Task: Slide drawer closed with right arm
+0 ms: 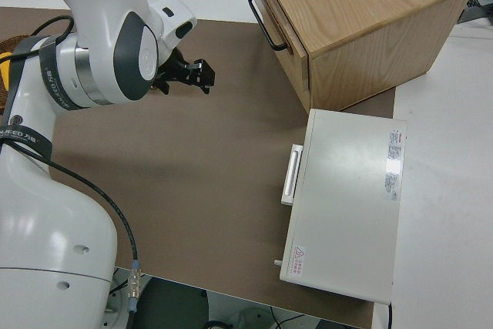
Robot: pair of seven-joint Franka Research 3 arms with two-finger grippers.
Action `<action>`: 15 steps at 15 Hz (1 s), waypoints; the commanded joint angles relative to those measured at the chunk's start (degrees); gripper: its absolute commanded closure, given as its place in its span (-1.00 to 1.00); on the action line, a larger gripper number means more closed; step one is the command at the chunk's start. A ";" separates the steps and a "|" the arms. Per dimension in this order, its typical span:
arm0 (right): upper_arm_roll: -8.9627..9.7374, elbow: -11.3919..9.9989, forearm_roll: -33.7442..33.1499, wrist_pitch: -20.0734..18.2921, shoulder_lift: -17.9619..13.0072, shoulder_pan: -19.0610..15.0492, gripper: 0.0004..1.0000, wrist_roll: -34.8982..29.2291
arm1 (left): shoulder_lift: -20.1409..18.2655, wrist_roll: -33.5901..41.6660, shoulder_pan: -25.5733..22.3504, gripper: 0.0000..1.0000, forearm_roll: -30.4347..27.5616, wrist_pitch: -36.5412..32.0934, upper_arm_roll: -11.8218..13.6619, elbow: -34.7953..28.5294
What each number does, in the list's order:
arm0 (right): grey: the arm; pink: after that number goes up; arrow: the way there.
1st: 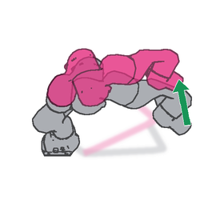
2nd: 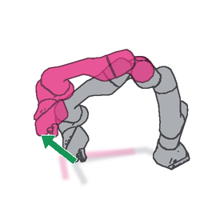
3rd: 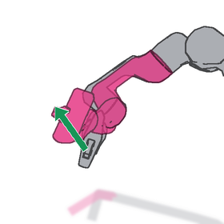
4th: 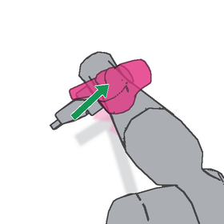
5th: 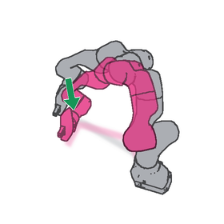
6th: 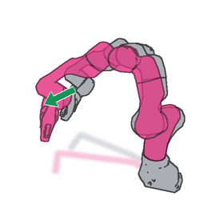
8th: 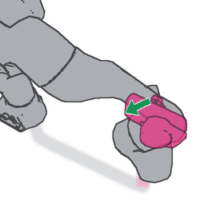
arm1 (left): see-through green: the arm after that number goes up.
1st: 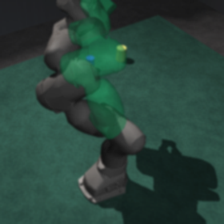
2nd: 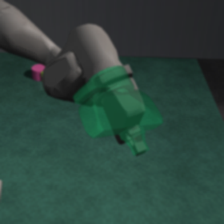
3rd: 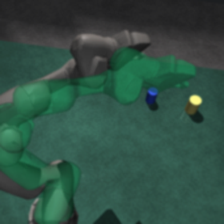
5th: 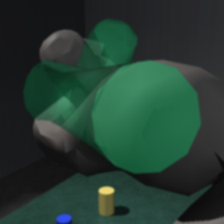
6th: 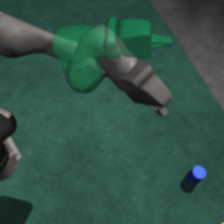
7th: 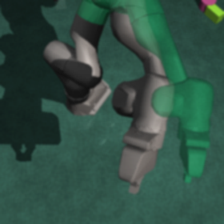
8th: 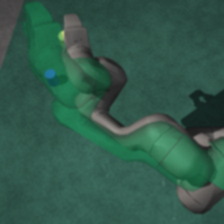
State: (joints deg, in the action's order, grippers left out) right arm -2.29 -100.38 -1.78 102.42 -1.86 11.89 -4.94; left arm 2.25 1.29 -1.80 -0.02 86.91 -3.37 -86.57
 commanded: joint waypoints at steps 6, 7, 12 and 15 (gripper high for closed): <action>0.35 7.21 4.77 -8.99 2.73 -4.51 -0.97 7.14 | 0.65 0.56 -0.31 -0.99 0.98 -1.13 -0.40 1.40; 0.35 7.21 4.77 -8.99 2.82 -4.42 -0.97 7.05 | 0.65 0.56 -0.31 -0.99 0.98 -1.13 -0.40 1.40; 0.97 7.47 2.32 -8.99 3.26 -3.45 -0.97 5.83 | 0.65 0.56 -0.31 -0.99 0.98 -1.13 -0.40 1.40; 1.06 7.48 1.25 -8.99 3.26 -2.31 -0.97 5.21 | 0.65 0.56 -0.31 -0.99 0.98 -1.13 -0.40 1.40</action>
State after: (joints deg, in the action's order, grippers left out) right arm -1.55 -94.45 0.79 94.57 0.54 8.71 0.59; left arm 2.25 1.29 -1.80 -0.02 86.91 -3.37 -86.57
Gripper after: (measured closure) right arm 0.013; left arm 0.004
